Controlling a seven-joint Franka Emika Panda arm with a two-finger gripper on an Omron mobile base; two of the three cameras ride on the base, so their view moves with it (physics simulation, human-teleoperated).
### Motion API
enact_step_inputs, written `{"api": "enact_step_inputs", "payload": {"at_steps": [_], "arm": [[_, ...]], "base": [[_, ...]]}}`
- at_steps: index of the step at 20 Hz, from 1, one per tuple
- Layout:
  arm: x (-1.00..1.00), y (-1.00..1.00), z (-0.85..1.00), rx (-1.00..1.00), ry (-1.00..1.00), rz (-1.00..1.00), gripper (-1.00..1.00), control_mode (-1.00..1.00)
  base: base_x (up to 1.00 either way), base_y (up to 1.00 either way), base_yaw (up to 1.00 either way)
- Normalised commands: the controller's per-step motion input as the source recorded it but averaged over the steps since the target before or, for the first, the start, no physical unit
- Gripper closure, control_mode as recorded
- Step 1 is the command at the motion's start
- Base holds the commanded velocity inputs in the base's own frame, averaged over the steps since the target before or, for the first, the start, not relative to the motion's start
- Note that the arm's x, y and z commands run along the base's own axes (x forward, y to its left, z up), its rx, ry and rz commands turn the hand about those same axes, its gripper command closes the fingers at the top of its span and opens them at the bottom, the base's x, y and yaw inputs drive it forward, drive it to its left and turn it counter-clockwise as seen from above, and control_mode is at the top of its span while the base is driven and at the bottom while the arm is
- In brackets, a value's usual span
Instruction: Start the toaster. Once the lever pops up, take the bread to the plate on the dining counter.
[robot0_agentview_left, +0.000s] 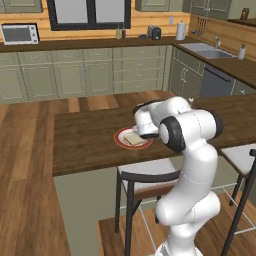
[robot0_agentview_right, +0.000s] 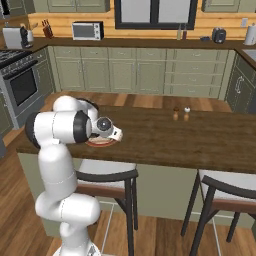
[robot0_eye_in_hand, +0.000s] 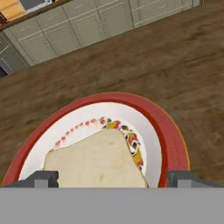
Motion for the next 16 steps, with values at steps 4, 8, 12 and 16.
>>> {"api": "enact_step_inputs", "payload": {"at_steps": [4,8,12,16], "arm": [[0.00,-0.09,0.85,-0.18,0.03,-0.07,-1.00,-1.00],[0.00,-0.12,1.00,-0.10,0.00,-0.03,-1.00,-1.00],[-0.01,-0.16,1.00,-0.01,0.02,0.00,-1.00,-1.00],[-0.33,-0.16,1.00,0.03,0.12,0.00,-1.00,-1.00]], "base": [[0.00,0.00,0.00],[0.00,0.00,0.00],[0.00,0.00,0.00],[0.00,0.00,0.00]]}}
